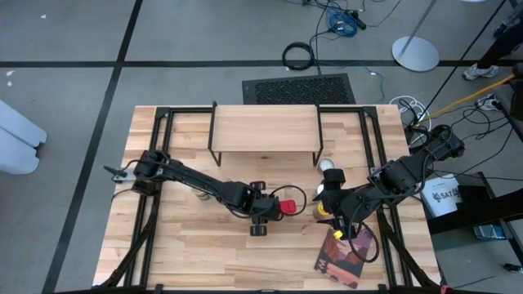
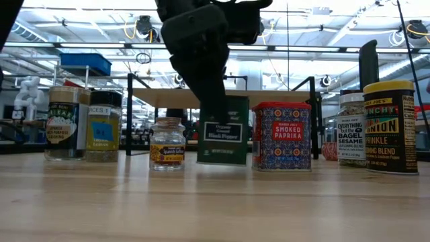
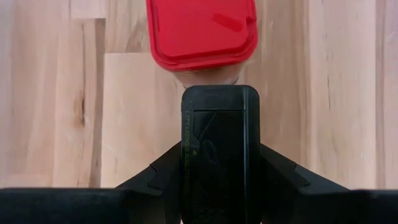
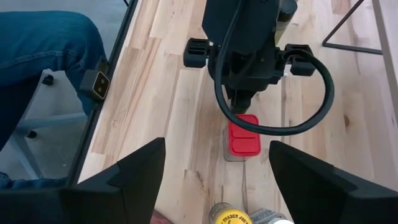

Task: Shelf spices
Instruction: Put the green packet of spices into the center of the table, then put the dark yellow spice bottle into the center of the table

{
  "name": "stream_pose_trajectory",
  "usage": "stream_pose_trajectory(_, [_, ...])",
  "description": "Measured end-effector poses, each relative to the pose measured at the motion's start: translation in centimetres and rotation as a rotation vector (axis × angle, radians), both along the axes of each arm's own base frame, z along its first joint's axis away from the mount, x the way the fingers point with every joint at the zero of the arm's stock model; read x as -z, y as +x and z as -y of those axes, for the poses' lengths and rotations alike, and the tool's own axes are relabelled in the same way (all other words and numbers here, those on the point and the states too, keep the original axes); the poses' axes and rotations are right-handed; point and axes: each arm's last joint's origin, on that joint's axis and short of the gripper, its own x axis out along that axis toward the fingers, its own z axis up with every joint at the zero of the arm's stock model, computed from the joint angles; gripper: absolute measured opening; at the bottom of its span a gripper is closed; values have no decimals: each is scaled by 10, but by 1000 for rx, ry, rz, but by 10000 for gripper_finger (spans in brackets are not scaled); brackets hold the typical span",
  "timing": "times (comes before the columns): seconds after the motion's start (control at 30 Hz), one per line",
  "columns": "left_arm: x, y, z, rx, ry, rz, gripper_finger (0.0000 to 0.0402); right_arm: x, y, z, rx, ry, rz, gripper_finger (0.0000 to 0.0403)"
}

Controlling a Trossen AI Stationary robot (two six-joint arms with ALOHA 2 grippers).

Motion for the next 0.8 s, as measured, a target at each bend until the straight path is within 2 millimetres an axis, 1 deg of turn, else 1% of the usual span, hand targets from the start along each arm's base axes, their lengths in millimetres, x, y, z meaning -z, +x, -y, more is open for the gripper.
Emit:
stream_pose_trajectory(0.23, [0,0,1,11,-15,-3,159,0,0,0,1,0,0,274])
stream_pose_trajectory(0.47, [0,0,1,11,-15,-2,213,0,0,0,1,0,0,274])
stream_pose_trajectory(0.63, [-1,0,1,11,-18,-3,233,0,0,0,0,0,0,274])
stream_pose_trajectory(0.7, [-4,-2,0,11,-19,-4,235,0,0,0,0,0,-1,274])
stream_pose_trajectory(0.8, [-14,-6,-1,7,-16,-21,235,0,0,0,1,0,-1,274])
